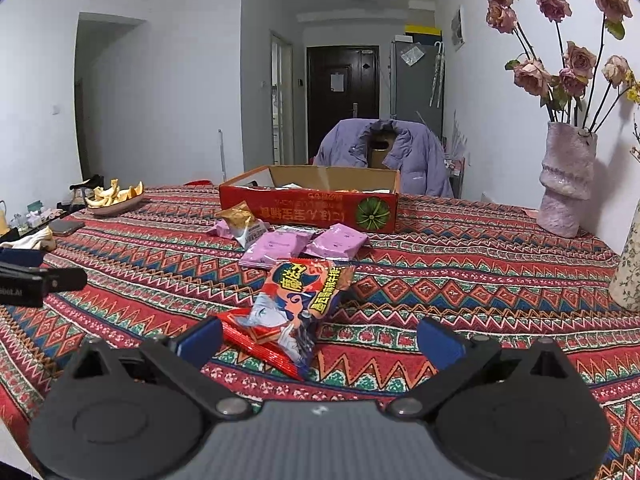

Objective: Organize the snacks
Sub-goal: 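Withdraw both open tools from the box back to the snack pile, then grasp a gold crisp bag with the left tool while the right tool grasps a pumpkin-seed crisp bag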

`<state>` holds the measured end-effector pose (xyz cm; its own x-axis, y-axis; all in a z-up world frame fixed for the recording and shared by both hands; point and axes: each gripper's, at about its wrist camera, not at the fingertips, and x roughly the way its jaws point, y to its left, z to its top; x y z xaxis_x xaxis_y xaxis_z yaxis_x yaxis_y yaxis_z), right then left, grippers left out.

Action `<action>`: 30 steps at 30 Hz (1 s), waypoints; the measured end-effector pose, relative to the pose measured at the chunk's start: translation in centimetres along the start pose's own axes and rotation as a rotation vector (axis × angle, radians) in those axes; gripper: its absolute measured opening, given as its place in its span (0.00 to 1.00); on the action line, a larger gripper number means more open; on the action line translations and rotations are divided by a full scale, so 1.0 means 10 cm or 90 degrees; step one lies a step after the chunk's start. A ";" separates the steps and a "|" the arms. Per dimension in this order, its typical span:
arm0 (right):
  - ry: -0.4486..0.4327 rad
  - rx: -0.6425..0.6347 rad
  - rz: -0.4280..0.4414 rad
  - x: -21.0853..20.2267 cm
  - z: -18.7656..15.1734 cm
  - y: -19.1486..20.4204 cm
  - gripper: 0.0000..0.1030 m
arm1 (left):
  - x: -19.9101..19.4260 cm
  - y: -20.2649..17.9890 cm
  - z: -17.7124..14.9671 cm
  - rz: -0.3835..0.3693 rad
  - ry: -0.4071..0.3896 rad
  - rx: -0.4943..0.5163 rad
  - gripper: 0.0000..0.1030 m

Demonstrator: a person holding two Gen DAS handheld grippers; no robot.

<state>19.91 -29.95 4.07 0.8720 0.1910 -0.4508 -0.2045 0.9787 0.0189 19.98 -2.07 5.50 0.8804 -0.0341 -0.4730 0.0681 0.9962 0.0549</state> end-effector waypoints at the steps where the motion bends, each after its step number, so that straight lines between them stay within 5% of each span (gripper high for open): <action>1: 0.003 0.004 0.000 0.03 0.00 -0.01 1.00 | 0.02 0.00 0.01 -0.001 0.002 0.001 1.00; 12: 0.016 0.025 0.002 0.34 0.24 -0.15 1.00 | 0.51 -0.08 0.29 -0.021 0.025 0.004 1.00; 20: 0.033 0.045 0.035 0.86 0.65 -0.26 1.00 | 1.32 -0.21 0.69 -0.034 0.026 -0.017 0.99; 30: 0.061 0.036 0.103 1.95 1.28 -0.33 0.92 | 2.54 -0.28 0.90 -0.058 0.057 -0.012 0.62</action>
<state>43.25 -28.47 6.61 0.7830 0.3415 -0.5200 -0.3117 0.9387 0.1471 46.39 -6.43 1.23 0.8256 -0.1176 -0.5519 0.1358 0.9907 -0.0079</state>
